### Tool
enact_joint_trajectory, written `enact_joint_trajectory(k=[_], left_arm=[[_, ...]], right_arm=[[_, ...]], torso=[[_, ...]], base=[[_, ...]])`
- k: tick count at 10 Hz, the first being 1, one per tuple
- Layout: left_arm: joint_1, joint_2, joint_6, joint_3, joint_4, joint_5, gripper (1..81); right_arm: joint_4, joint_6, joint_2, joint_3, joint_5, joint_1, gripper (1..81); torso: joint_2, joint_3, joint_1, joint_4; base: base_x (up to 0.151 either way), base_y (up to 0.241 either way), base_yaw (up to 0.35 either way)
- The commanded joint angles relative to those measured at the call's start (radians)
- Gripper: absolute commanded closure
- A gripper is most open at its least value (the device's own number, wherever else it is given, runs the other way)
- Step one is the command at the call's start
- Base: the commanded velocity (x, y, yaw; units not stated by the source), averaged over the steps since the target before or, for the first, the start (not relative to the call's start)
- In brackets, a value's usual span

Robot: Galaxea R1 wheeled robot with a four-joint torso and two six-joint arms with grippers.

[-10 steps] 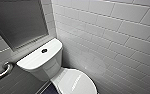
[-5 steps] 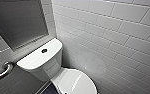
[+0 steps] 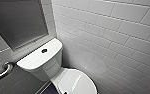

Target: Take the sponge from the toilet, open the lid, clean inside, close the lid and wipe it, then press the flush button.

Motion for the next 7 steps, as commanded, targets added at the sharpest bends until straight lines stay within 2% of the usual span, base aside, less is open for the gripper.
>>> enact_joint_trajectory(k=[1,7], left_arm=[[-0.108,0.002,-0.032,0.009,-0.005,0.014,1.0],[-0.126,0.002,-0.039,0.058,-0.005,0.001,1.0]], right_arm=[[-0.004,0.003,-0.053,0.024,-0.068,0.01,81.1],[-0.004,0.003,-0.042,0.018,-0.068,0.013,81.1]], torso=[[0.0,0.0,0.0,0.0],[0.0,0.0,0.0,0.0]], base=[[0.0,0.0,0.0],[0.0,0.0,0.0]])
